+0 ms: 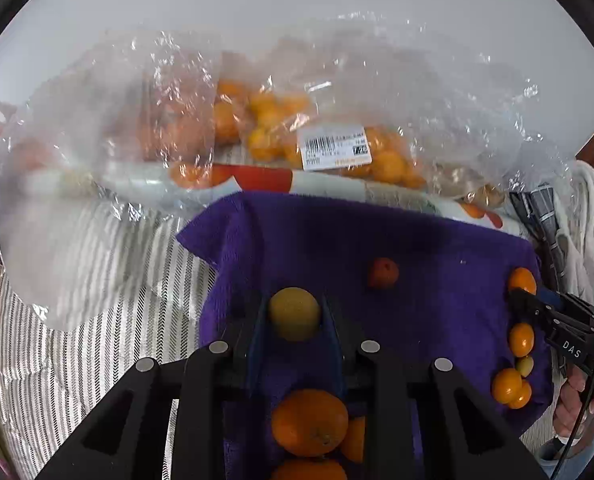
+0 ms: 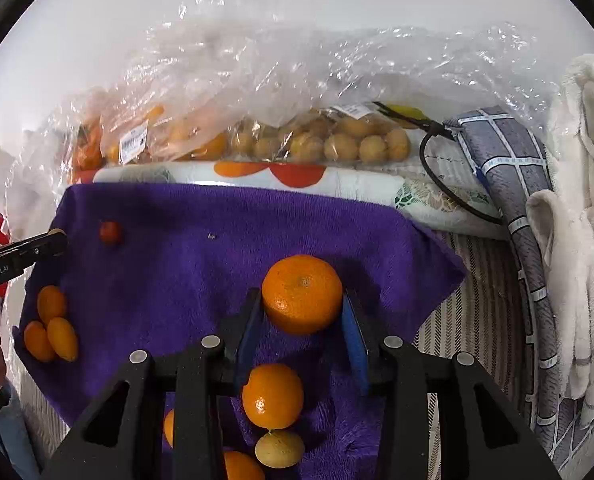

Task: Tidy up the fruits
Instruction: 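Carry both fruits over the purple towel and open both grippers to drop them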

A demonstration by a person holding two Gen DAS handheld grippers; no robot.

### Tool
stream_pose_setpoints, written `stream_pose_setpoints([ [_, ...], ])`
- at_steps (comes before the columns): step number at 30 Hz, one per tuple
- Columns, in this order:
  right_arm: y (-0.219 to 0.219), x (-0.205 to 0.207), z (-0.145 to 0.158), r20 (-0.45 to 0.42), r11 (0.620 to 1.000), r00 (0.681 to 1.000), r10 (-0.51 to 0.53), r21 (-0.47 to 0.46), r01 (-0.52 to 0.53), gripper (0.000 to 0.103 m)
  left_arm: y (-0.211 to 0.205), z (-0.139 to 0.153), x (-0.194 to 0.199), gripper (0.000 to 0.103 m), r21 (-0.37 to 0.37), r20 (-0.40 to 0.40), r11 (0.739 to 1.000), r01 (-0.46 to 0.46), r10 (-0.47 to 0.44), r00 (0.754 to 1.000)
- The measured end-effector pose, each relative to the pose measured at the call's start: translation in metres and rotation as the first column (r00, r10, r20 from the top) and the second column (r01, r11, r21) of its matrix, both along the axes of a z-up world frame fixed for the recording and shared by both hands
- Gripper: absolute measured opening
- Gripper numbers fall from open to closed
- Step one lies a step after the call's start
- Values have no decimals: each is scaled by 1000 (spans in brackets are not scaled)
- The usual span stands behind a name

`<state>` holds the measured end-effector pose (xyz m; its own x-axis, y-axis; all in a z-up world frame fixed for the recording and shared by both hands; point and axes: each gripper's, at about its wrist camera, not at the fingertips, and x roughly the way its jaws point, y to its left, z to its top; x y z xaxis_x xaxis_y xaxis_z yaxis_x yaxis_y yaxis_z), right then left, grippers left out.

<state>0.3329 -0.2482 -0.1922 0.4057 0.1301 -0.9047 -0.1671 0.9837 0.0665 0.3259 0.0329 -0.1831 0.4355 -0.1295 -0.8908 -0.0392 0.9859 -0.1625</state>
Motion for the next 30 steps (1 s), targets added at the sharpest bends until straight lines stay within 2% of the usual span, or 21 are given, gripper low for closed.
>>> stream_pose_setpoints([
  [15, 12, 3, -13, -24, 999, 1000, 14, -47, -15, 41, -10, -23, 10, 27, 25, -61, 1000, -1, 2, 998],
  [18, 15, 3, -13, -16, 999, 1000, 14, -51, -15, 45, -9, -23, 11, 26, 25, -61, 1000, -2, 3, 998],
  [22, 17, 1, -11, 8, 998, 1000, 25, -65, -24, 56, -7, -21, 8, 27, 16, -76, 1000, -8, 9, 997],
  [27, 18, -1, -7, 9, 997, 999, 33, -67, -32, 58, -1, -13, 7, 29, -11, -88, 1000, -7, 6, 996],
  [29, 19, -2, -1, 22, 997, 999, 37, -64, -35, 68, 0, -5, 5, 37, -24, -73, 1000, -3, 1, 997],
  [30, 20, -4, 2, 30, 997, 999, 38, -63, -36, 72, 1, -1, 4, 46, -21, -65, 1000, -3, 2, 998],
])
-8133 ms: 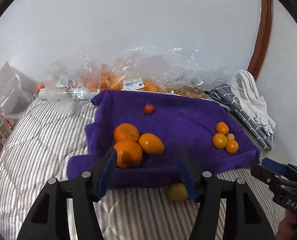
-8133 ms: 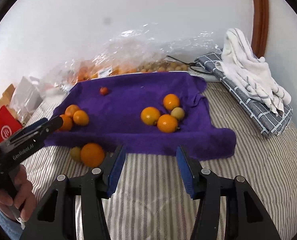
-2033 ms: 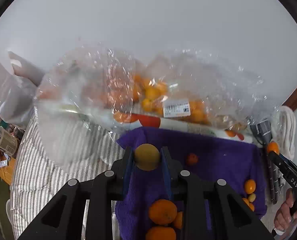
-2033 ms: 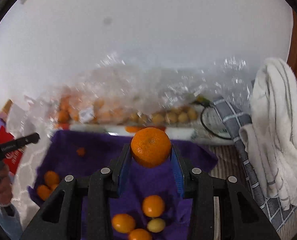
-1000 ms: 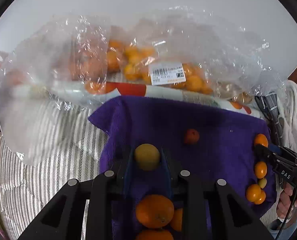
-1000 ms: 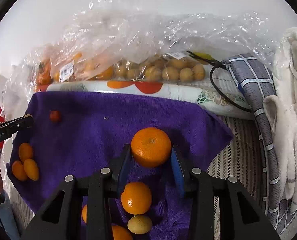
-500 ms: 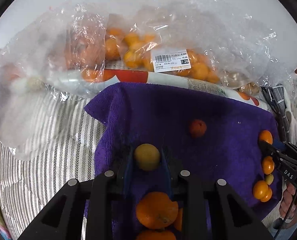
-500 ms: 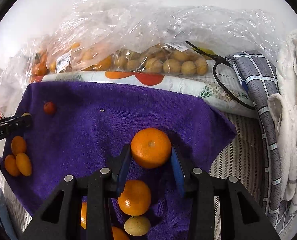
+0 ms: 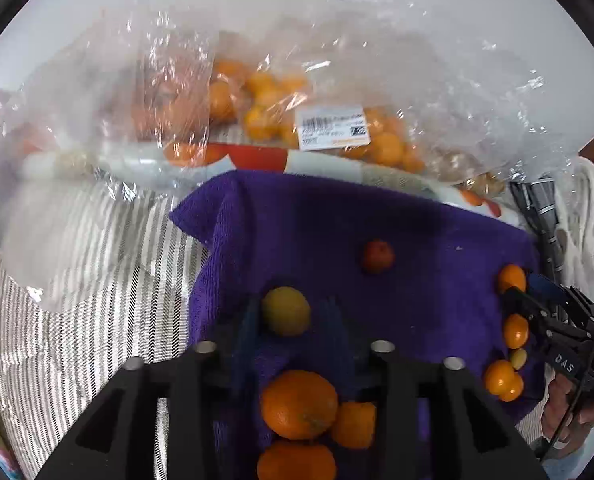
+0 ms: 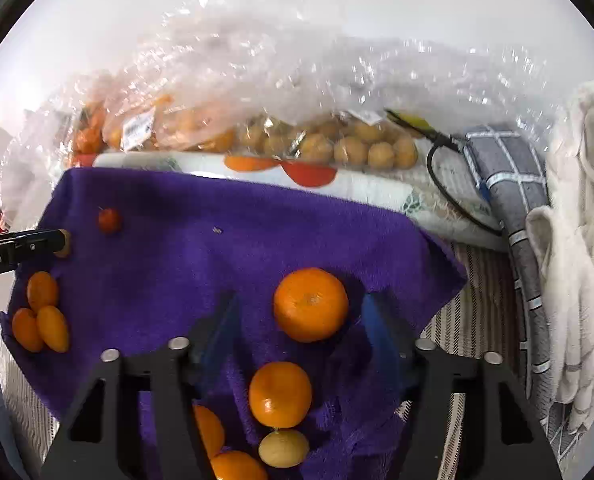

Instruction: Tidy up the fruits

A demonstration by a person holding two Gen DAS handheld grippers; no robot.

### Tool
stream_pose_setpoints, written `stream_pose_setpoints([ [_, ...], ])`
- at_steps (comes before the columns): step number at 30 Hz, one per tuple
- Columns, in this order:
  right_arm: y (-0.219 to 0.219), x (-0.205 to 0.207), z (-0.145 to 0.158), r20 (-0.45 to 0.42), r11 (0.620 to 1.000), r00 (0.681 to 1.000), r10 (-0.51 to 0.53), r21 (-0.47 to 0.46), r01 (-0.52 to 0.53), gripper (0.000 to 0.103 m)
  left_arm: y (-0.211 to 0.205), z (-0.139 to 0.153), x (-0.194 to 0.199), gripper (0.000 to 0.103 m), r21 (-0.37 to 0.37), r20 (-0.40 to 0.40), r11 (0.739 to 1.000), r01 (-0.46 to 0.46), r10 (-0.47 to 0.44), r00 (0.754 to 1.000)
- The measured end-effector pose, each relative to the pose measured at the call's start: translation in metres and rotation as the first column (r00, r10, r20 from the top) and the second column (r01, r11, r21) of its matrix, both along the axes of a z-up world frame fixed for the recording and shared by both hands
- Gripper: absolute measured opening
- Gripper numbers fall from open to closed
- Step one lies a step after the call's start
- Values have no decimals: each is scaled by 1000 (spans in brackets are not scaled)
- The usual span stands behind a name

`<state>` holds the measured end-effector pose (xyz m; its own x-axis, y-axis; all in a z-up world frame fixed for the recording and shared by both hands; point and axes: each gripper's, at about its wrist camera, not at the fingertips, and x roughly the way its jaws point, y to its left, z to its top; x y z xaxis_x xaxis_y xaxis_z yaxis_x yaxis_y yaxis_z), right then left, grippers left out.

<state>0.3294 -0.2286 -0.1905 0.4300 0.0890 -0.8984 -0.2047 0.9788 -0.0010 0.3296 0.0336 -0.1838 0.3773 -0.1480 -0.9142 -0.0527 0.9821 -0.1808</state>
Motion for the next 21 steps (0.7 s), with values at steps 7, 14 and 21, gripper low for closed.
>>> stream_pose_setpoints([
  [7, 6, -15, 38, 93, 999, 995, 18, 29, -21, 80, -2, 33, -13, 52, -11, 75, 1000, 13, -12, 997],
  [14, 14, -42, 89, 240, 998, 970, -47, 53, 36, 81, -5, 82, -36, 52, 8, 206, 999, 45, -45, 977],
  [21, 5, -91, 124, 272, 992, 954, -126, 66, 112, 81, -23, 135, -69, 52, 100, 337, 993, 56, -86, 938],
])
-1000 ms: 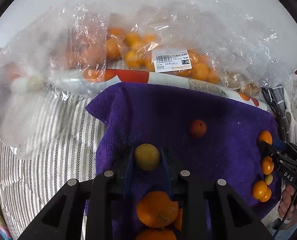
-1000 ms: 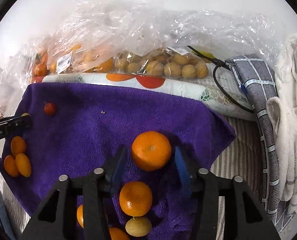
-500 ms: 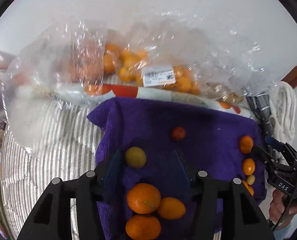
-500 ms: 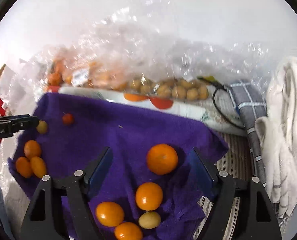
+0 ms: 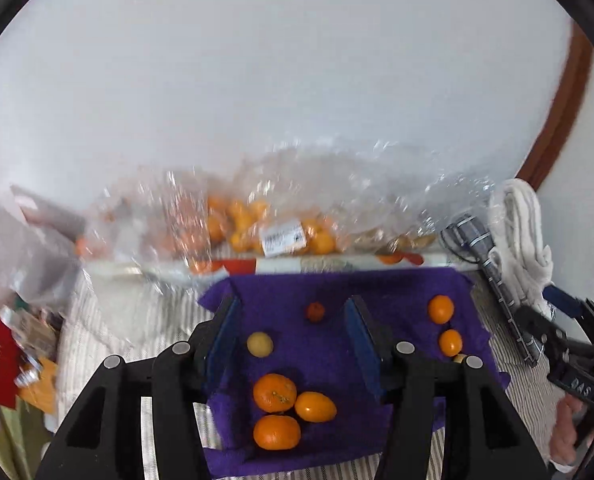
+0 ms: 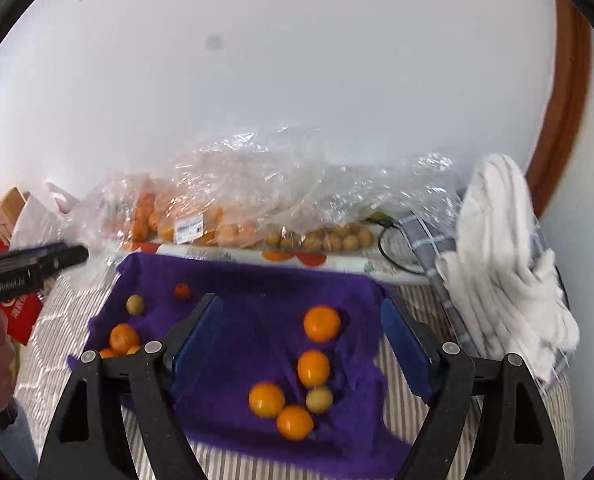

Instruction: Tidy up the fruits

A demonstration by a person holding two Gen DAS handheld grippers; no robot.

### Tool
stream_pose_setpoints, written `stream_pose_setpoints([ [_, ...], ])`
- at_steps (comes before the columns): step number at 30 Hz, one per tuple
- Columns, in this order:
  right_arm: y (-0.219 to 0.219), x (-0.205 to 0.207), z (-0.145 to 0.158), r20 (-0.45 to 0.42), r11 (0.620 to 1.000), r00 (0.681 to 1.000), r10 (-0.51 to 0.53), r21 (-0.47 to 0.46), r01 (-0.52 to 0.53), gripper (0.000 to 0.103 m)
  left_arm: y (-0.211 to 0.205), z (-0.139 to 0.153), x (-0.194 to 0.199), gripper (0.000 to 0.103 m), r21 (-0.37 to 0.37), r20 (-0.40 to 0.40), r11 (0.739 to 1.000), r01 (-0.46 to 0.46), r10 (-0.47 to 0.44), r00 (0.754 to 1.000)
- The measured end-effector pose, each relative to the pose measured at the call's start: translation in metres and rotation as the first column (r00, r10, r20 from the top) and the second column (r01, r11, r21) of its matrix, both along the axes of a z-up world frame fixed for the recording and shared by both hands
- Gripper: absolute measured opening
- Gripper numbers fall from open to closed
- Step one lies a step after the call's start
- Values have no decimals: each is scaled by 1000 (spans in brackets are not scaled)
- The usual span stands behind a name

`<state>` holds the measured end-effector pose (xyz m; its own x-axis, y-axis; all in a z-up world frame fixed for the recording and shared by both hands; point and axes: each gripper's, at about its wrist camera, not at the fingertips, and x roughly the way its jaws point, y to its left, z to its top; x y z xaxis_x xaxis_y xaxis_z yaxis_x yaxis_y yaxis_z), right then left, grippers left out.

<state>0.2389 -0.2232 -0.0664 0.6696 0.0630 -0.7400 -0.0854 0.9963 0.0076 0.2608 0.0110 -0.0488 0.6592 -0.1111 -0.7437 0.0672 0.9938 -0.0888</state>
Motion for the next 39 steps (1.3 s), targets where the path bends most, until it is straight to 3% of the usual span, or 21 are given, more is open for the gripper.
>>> stream_pose_setpoints([
  [5, -12, -55, 26, 55, 997, 998, -32, -72, 36, 81, -5, 36, -42, 56, -39, 56, 999, -4, 6, 998],
  [10, -28, -100, 40, 108, 997, 992, -70, -32, 74, 91, -11, 56, -97, 71, -40, 108, 999, -14, 18, 994],
  [19, -33, -159, 35, 96, 997, 992, -82, 8, 82, 93, -24, 50, -166, 83, 6, 128, 999, -48, 47, 991],
  [23, -31, -176, 29, 82, 997, 994, -73, 0, 73, 93, -27, 41, -179, 83, -6, 109, 998, -64, 64, 992],
  [30, -38, -194, 29, 99, 996, 991, -85, -10, 87, 94, -37, 34, -193, 85, 66, 122, 995, -80, 71, 990],
  [33, -42, -196, 30, 105, 995, 990, -96, -12, 98, 99, -42, 35, -195, 86, 75, 123, 995, -68, 59, 991],
  [39, -46, -201, 31, 130, 995, 986, -100, -11, 103, 99, -50, 33, -199, 86, 75, 121, 996, -47, 37, 992],
])
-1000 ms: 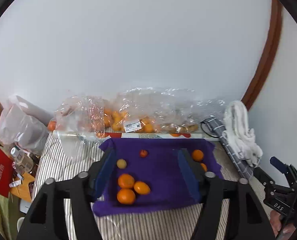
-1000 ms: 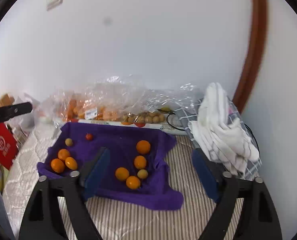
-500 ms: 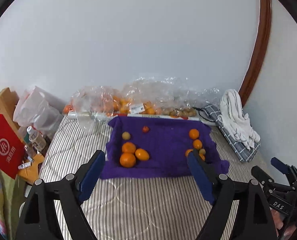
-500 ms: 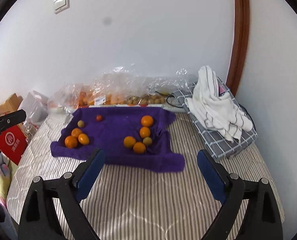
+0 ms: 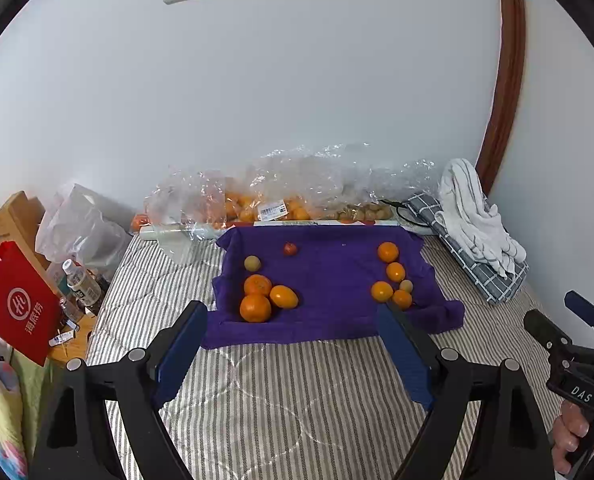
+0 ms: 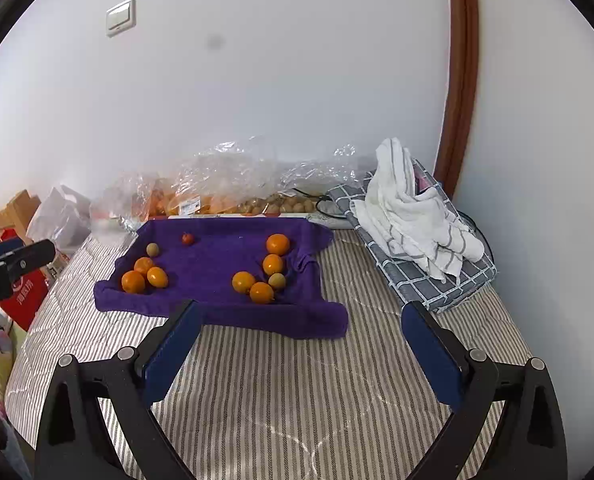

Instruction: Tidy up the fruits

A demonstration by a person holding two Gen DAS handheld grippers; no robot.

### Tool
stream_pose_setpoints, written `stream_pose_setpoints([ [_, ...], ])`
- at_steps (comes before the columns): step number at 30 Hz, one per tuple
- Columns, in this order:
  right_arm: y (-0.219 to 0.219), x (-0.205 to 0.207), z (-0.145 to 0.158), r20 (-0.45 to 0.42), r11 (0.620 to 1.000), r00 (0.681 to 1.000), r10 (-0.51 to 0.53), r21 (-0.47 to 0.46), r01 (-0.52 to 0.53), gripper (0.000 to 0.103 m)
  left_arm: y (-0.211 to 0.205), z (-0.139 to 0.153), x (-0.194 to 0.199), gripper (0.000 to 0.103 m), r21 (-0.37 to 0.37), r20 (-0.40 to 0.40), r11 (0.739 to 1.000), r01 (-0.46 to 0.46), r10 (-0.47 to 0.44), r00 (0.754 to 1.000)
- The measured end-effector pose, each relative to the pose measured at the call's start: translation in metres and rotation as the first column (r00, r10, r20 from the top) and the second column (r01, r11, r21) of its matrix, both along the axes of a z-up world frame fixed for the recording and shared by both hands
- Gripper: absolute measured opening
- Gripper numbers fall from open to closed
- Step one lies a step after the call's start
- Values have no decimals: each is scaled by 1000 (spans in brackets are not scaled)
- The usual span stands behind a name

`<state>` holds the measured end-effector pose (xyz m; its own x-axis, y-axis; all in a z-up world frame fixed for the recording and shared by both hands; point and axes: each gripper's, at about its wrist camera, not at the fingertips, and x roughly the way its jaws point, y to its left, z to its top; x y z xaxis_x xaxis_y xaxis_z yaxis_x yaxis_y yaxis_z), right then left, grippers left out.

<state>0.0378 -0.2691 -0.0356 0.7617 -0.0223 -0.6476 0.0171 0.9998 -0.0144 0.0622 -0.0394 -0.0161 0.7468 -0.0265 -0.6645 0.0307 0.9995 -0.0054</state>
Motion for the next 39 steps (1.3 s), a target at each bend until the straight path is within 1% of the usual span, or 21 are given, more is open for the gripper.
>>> stream_pose_setpoints([
  [20, -8, -3, 0, 8, 1000, 1000, -14, -4, 14, 99, -4, 2, -3, 86, -16, 5, 1000, 4, -4, 1000],
  [39, 2, 0, -3, 2, 1000, 1000, -16, -25, 16, 99, -3, 0, -2, 86, -20, 1, 1000, 13, -13, 1000],
])
